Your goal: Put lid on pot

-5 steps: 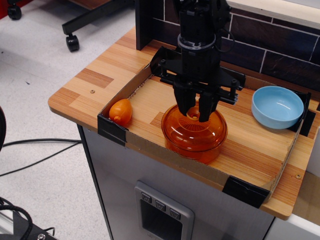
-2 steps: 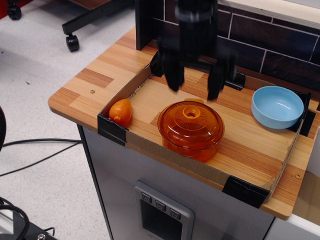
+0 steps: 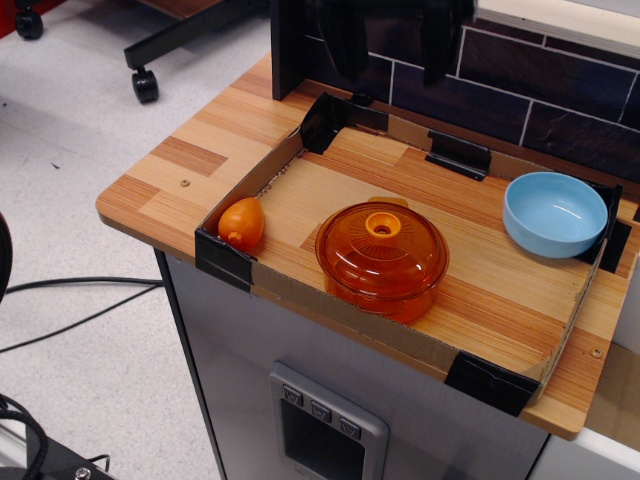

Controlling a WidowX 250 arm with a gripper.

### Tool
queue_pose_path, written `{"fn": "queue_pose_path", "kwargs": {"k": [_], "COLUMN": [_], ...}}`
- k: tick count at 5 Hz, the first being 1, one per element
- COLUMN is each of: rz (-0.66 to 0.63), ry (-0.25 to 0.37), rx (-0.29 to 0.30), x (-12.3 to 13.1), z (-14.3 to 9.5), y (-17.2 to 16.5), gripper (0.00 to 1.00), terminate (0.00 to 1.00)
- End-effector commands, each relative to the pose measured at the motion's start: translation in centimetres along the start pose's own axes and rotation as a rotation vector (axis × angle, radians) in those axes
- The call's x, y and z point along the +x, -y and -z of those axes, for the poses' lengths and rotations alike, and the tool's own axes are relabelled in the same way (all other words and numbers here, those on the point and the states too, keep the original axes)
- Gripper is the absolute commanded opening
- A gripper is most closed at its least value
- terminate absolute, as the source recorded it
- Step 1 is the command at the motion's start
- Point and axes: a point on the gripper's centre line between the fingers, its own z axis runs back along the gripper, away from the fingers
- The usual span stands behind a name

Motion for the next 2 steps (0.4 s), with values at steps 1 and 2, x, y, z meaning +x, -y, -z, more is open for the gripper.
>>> {"fn": "queue_pose_path", "kwargs": {"k": [1,2], "rz": [0.019,0.019], "ry": [0.071,0.071], "rx": [-0.005,-0.005], "x": [0.32,0.32], "z": [-2.52,-2.52], "y": [-0.14,-0.14], "gripper": [1.0,1.0], "terminate": [0.0,1.0]}}
